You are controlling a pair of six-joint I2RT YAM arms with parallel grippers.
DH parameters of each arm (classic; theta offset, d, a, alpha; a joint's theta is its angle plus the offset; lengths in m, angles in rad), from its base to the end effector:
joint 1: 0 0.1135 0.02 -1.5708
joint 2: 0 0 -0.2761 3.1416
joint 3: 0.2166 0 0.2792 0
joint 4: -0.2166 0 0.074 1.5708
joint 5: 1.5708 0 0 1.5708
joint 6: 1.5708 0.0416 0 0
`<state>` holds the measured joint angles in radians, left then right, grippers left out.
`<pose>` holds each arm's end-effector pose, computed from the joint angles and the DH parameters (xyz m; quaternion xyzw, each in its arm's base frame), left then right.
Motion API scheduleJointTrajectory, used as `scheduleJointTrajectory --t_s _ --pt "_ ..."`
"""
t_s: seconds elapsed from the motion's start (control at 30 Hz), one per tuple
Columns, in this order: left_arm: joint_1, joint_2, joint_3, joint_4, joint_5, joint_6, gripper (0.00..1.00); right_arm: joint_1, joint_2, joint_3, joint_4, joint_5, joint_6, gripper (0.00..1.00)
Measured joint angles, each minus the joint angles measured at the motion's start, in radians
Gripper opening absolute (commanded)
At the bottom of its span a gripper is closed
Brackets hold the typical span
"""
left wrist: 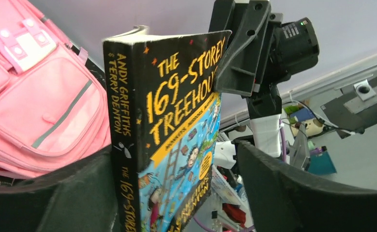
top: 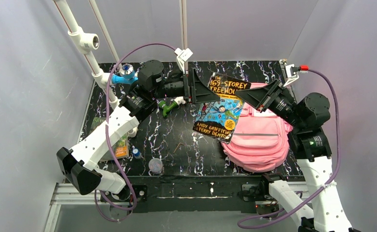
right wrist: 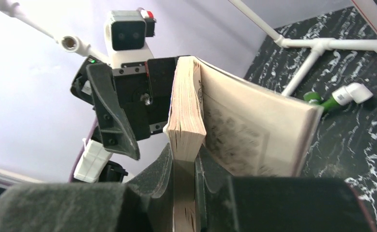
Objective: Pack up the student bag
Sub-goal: Pick up the book from the center of the board.
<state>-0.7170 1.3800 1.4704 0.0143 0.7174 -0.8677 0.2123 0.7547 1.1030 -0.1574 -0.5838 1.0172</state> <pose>0.2372 -0.2431 0.4800 0.2130 0.6444 -0.6604 0.3213 0.1530 0.0564 0.4727 0.0345 0.6478 0.5757 0.4978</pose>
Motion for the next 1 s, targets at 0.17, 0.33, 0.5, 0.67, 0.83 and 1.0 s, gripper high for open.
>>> scheduleJointTrajectory --t_s 0.17,0.33,0.5,0.67,0.83,1.0 --pt "0.000 -0.008 -0.006 0.006 0.039 -0.003 0.30 0.000 0.021 -0.007 0.098 -0.029 0.050 0.01" --pt "0.004 -0.018 -0.009 0.001 0.040 0.001 0.00 0.000 0.059 0.024 0.002 -0.033 -0.028 0.78" --pt "0.015 -0.018 -0.008 -0.016 0.042 -0.014 0.00 0.000 0.095 0.075 -0.241 -0.033 -0.243 0.98" --pt "0.026 0.007 0.017 -0.027 0.068 -0.034 0.00 0.000 0.024 -0.117 -0.133 -0.156 -0.199 0.98" --pt "0.000 0.059 0.059 -0.018 0.095 -0.035 0.00 0.000 0.023 -0.298 0.287 -0.304 0.077 0.92" --pt "-0.034 0.069 0.066 -0.019 0.136 -0.038 0.00 0.000 -0.013 -0.323 0.491 -0.345 0.180 0.80"
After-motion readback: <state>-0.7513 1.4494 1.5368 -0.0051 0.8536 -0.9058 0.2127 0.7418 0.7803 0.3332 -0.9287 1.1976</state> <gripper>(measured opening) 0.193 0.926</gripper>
